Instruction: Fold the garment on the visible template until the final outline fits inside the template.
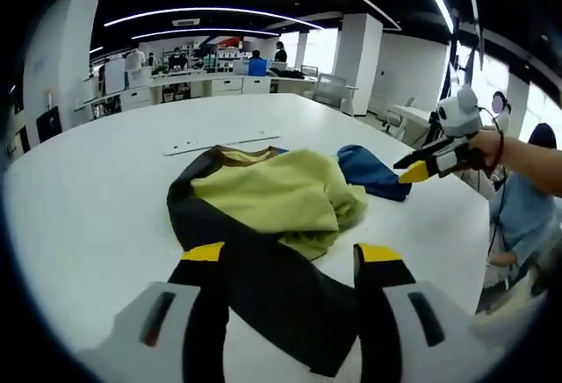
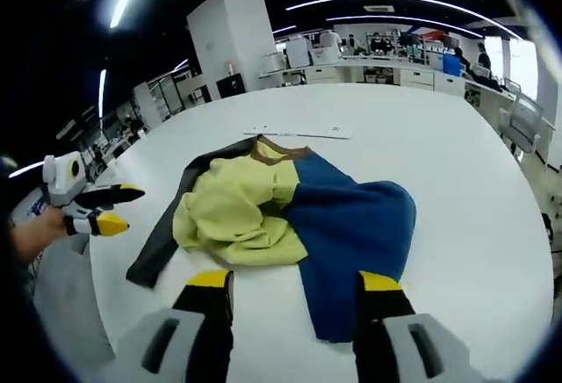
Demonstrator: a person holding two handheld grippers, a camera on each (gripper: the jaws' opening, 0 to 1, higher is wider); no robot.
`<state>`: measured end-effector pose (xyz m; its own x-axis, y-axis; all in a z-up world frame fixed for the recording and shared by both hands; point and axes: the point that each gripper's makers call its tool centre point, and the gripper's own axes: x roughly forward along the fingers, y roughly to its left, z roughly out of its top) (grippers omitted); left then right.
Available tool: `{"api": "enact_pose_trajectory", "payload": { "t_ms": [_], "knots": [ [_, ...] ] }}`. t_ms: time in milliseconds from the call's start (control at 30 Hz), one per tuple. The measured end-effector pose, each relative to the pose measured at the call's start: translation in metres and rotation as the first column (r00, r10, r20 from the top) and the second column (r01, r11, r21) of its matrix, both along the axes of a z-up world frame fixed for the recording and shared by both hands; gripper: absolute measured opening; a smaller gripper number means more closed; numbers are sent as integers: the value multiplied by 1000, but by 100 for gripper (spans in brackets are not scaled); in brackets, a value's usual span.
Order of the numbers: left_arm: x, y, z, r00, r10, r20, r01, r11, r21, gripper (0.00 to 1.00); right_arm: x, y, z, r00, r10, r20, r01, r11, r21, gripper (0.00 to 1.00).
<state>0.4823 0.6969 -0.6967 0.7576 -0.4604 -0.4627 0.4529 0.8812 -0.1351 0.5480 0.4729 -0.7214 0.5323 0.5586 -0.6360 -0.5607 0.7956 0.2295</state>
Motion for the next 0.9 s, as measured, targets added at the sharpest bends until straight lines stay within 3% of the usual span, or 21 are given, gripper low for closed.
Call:
{"api": "enact_pose_trajectory", "payload": {
  "t_ms": [167,300,500,900],
  "knots": [
    [-17,-13,-15,999,-30,-20,31,999,36,50,-8,1,-10,1000,-5,-5,5,1000,-22,44],
    [-26,-14,-25,999,8,-48,-9,1000,-5,47,-13,0,-18,1000,-12,-19,11,999,-32,42],
    [-41,-17,-44,995,1,-97,1,1000,24,42,-15,-11,-37,999,-40,-16,38,993,-115,33],
    [-48,-20,-67,990,9,-139,0,998,61,27,-11,-38,-30,982,-187,27,188,977,-102,23]
  ]
}}
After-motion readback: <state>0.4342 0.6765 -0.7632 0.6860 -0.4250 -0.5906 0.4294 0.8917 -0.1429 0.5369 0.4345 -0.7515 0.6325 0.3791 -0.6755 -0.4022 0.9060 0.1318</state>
